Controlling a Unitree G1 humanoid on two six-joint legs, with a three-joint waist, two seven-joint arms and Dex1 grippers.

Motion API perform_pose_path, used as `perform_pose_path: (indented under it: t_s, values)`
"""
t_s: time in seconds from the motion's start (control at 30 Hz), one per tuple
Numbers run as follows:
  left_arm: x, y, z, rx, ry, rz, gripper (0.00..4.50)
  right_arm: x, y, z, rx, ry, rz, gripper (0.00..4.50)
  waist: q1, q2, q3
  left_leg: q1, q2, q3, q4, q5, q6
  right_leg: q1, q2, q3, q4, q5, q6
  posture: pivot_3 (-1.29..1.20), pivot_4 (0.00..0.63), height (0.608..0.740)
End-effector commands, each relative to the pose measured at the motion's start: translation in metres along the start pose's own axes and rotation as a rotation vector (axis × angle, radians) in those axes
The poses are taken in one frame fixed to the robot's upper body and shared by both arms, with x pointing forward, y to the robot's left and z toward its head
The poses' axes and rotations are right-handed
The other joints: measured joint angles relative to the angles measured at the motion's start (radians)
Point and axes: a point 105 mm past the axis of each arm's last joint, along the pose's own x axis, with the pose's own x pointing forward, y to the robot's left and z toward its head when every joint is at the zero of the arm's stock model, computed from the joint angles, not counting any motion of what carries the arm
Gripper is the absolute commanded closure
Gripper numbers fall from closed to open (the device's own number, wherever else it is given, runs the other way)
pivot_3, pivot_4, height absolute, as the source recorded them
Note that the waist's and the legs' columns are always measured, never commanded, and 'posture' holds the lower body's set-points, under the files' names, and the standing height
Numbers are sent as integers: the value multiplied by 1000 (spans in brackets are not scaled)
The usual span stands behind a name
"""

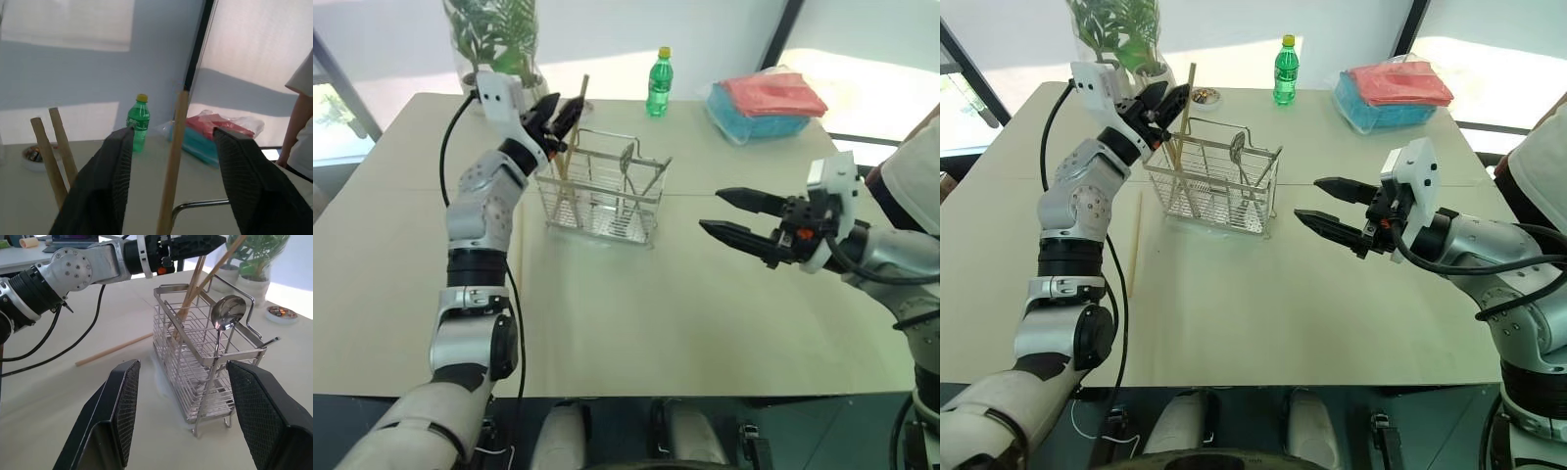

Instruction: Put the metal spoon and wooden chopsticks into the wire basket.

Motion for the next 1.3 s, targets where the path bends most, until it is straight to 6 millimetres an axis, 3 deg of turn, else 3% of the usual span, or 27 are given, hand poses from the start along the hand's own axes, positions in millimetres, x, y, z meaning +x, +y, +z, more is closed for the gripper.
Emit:
perform_pose_path:
  t_s: [0.03, 0.27, 0.33, 0.43, 0.57, 0.7, 0.77, 0.87, 1.07, 1.3]
  values:
    - [-5, -4, 43, 25, -84, -38, 54, -1, -5, 10, -21, -31, -12, 1590, -2, 0, 0, 0, 0, 0, 0, 0, 0, 0, 0, 0, 0, 0, 0, 0, 150, 723]
    - [-23, -7, 117, 73, -150, -104, 54, 6, -9, 8, -4, -37, -1, 1590, -1, 1, 1, 0, 0, 0, 0, 0, 0, 0, 0, 0, 0, 0, 0, 0, 150, 723]
    - [-31, 20, 144, 64, -154, 9, 54, 9, -9, 7, -2, -41, 10, 1590, -1, 1, 1, 0, 0, 0, -1, 0, 0, 0, 0, 0, 0, 0, 0, 0, 150, 723]
    - [-39, 49, 152, 65, -94, 149, 54, 11, -9, 7, -1, -45, 18, 1590, -3, 2, 1, 0, 0, 0, -1, 0, 0, 0, 0, 0, 0, 0, 0, 0, 150, 723]
    - [-59, 104, 127, 92, 116, 441, 54, 14, -11, 5, 9, -50, 21, 1590, 0, 3, 0, 2, 0, 0, -1, 0, 0, 1, 0, 0, 0, 0, 0, 0, 150, 723]
    - [-73, 123, 80, 134, 405, 595, 54, 17, -9, 3, 19, -54, 29, 1590, 3, 2, 0, 1, 0, -1, -1, 0, 0, 1, 0, 0, 1, 0, 0, 0, 150, 723]
    - [-78, 123, 51, 136, 568, 626, 54, 21, -7, 3, 21, -57, 42, 1590, 2, 1, 1, 0, 0, -1, -1, 0, 0, 0, 0, 0, 0, 0, 0, 0, 150, 723]
    - [-79, 117, 28, 143, 685, 616, 54, 24, -5, 4, 22, -60, 52, 1590, 0, 1, 1, -1, -1, -1, -1, 0, 0, 0, 0, 0, 0, 0, 0, 0, 150, 723]
    - [-89, 109, -37, 56, 924, 665, 54, 26, -7, 10, 17, -63, 58, 1590, -1, 2, 1, 0, 0, -1, -1, 0, 0, -1, 1, 0, 1, 0, 1, 0, 150, 723]
    - [-90, 98, -79, -39, 1015, 670, 54, 22, -4, 11, 19, -58, 50, 1590, -1, 2, 1, -1, 0, -1, -1, 0, 0, -2, 0, 0, 1, 0, 1, 0, 150, 723]
